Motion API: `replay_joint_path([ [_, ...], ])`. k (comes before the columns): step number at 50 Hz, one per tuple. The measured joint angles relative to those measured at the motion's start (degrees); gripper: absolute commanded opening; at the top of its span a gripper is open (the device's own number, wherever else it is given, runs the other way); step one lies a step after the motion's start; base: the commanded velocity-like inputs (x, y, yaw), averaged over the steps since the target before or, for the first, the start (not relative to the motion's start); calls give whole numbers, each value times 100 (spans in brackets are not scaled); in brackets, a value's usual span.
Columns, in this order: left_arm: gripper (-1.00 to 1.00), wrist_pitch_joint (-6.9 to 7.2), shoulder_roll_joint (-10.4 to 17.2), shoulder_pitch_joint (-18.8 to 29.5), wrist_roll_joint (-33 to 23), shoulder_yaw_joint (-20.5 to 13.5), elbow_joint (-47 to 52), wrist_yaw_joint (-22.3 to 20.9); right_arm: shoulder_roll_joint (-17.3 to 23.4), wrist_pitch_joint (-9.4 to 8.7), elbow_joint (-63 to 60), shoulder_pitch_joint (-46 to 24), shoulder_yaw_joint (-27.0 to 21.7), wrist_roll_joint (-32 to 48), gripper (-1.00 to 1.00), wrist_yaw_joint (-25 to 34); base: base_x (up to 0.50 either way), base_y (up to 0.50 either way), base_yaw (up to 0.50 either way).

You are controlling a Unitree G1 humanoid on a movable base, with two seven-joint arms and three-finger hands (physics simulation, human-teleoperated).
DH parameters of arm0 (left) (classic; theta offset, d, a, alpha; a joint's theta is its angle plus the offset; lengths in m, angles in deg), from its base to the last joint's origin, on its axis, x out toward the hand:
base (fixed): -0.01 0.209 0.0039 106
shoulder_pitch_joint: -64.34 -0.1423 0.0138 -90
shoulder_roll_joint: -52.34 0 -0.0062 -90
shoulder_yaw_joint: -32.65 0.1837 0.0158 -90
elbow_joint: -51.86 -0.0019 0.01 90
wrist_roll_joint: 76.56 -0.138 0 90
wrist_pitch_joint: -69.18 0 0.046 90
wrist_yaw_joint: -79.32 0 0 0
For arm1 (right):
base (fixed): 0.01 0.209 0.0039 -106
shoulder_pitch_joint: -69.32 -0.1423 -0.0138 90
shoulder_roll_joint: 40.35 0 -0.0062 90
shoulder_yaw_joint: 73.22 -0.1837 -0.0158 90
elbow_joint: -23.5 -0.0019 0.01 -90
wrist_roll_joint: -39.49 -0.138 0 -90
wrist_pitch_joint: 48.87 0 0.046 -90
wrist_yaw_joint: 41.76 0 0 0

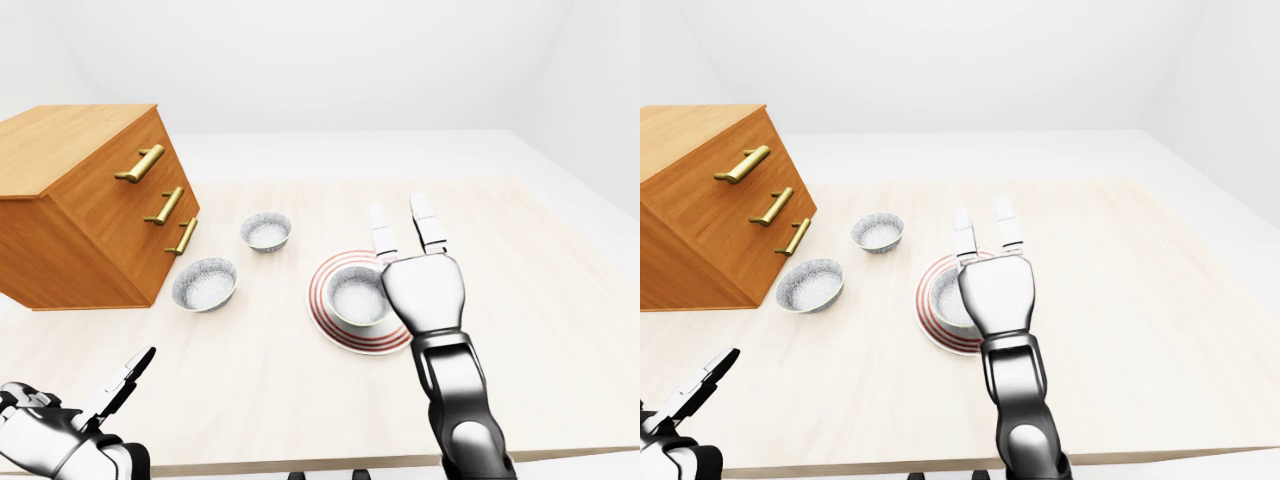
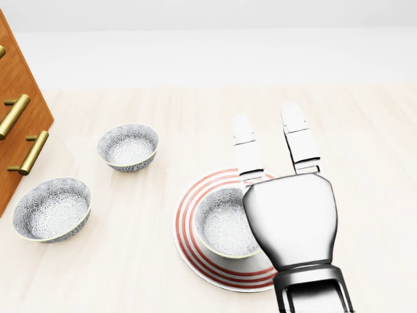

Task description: Put the bowl at the front on the plate.

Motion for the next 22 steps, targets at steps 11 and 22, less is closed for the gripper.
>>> replay_joint_path([
  [11,100,0,-5,-5,-36,-11,36,-17,155,0,-929,-1921,-432,177,100,1896,0,0,0],
  [22,100,0,0,2,-108,3,20,0,146,279,-758,-4816,-1006,226,100,2445,0,0,0],
])
